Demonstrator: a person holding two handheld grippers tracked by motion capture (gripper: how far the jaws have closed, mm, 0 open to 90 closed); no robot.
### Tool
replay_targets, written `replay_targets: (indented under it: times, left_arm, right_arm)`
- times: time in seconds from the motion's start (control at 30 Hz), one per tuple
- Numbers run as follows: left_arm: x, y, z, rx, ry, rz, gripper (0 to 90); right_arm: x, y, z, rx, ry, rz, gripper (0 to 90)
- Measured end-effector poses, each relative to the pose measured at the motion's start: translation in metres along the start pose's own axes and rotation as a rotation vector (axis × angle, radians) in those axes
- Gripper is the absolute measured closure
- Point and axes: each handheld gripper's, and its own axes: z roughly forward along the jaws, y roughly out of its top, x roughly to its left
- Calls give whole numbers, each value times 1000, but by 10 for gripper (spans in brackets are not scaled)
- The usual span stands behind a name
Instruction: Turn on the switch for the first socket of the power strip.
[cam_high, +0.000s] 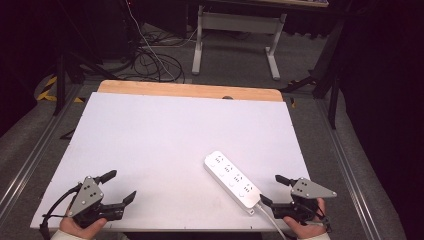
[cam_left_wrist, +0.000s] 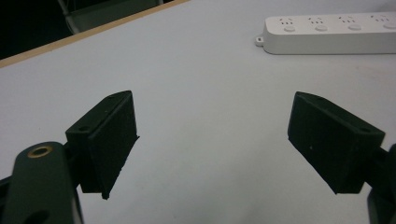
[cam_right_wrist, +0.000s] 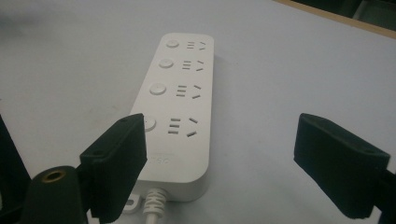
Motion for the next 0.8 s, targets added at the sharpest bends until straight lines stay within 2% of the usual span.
replay_targets:
  times: [0.2,0.53,0.8]
  left_arm:
    - [1,1,-2,-6,4,0,166]
    - [1,2,-4,-16,-6,-23,166]
    - [-1,3,-4,-18,16,14,166]
  right_arm:
    - [1,0,0,-1,-1,-3,179]
    - [1,0,-1,-2,-3,0,179]
    - [0,2,-4,-4,-12,-16,224]
